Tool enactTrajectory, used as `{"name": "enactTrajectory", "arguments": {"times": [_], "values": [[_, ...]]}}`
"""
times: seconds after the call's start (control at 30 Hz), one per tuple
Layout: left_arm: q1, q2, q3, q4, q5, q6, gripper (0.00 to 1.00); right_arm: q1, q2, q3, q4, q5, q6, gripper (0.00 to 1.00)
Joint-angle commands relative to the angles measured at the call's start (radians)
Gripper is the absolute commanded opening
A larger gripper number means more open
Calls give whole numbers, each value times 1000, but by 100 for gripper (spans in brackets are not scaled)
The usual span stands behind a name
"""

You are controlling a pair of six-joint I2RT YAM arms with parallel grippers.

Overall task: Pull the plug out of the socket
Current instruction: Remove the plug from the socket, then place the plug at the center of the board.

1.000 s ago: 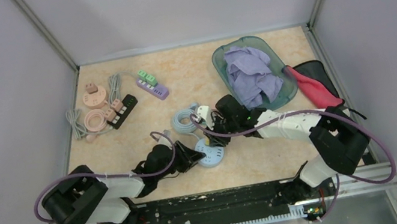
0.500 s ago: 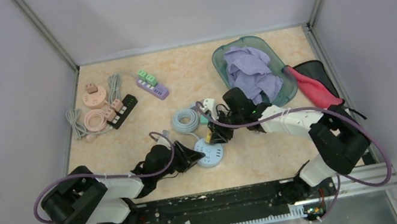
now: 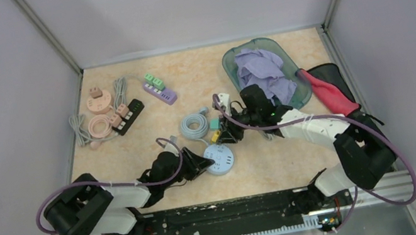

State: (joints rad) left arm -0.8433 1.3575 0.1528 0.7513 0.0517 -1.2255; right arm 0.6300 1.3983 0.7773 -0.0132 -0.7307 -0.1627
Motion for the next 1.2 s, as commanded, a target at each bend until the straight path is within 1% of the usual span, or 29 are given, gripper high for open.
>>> {"name": "enactTrajectory", "arguments": {"times": [0.0, 0.13, 0.27, 0.43, 0.5, 0.67, 0.73, 0.77, 0.8, 0.83, 0.9, 1.07, 1.17], "values": [[13, 2, -12, -99, -59, 89, 0, -68, -49, 23, 74, 157, 38, 0], [13, 0, -3, -110, -52, 119, 0, -110, -41, 3, 125, 252, 93, 0], [14, 0, 2, -113, -42, 144, 1, -115, -5, 2, 151, 326, 150, 2], [13, -6, 2, -113, -32, 164, 1, -115, 62, 33, 140, 399, 199, 9], [14, -9, 1, -112, -30, 169, 1, -115, 81, 39, 137, 411, 209, 15], [13, -16, -1, -110, -31, 183, 2, -115, 97, 40, 142, 451, 217, 34], [13, -19, -1, -110, -32, 188, 2, -115, 95, 40, 142, 461, 218, 52], [13, -22, -2, -109, -30, 191, 2, -115, 92, 40, 143, 462, 217, 58], [13, -24, -1, -109, -30, 194, 2, -115, 87, 40, 143, 464, 215, 71], [13, -25, -1, -109, -30, 196, 2, -115, 82, 38, 147, 462, 215, 75], [13, -32, -1, -109, -31, 201, 2, -115, 70, 37, 146, 456, 207, 77], [13, -51, -3, -109, -32, 219, 2, -115, 23, 43, 127, 439, 160, 77], [14, -67, -5, -109, -33, 233, 2, -116, -19, 55, 78, 371, 83, 76]]}}
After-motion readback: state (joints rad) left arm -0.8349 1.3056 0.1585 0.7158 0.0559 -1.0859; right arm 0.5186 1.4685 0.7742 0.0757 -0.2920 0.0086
